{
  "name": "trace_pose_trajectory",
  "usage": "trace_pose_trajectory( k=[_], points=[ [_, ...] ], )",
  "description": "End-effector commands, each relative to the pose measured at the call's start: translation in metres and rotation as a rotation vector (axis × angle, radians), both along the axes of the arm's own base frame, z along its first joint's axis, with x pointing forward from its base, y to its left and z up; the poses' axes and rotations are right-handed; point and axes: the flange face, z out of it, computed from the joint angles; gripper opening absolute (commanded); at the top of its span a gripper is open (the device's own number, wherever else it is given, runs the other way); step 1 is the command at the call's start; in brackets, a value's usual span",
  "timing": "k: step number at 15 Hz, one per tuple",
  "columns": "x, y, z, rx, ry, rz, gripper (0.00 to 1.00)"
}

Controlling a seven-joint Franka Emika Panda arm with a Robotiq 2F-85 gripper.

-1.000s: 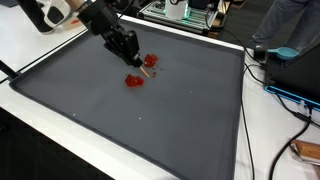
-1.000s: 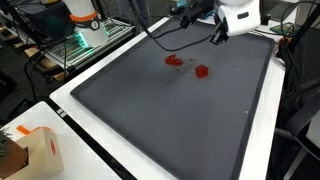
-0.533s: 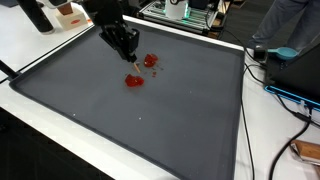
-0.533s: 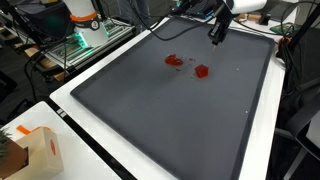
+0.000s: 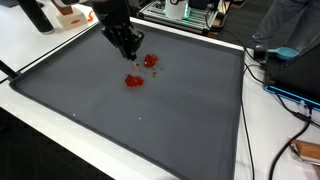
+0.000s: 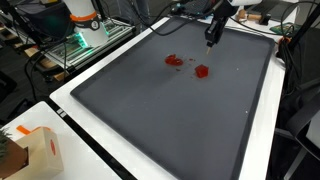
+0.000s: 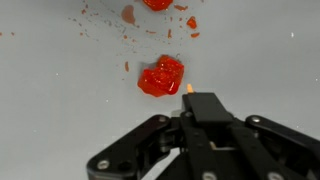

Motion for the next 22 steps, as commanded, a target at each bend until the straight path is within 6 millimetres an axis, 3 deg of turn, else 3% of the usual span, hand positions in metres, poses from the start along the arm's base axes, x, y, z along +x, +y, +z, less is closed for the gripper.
trace_pose_trajectory(
  k=[1, 2, 9, 10, 22],
  points=[
    [-0.011, 0.0, 0.001, -0.052, 0.005, 0.007, 0.03],
    [-0.001, 0.001, 0.0, -0.015, 0.002, 0.009, 0.12],
    [-0.002, 0.001, 0.0, -0.022, 0.003, 0.014, 0.12],
    [-0.002, 0.001, 0.0, -0.022, 0.003, 0.014, 0.03],
    [0.01, 0.022, -0.024, -0.425, -0.01, -0.241, 0.03]
  ],
)
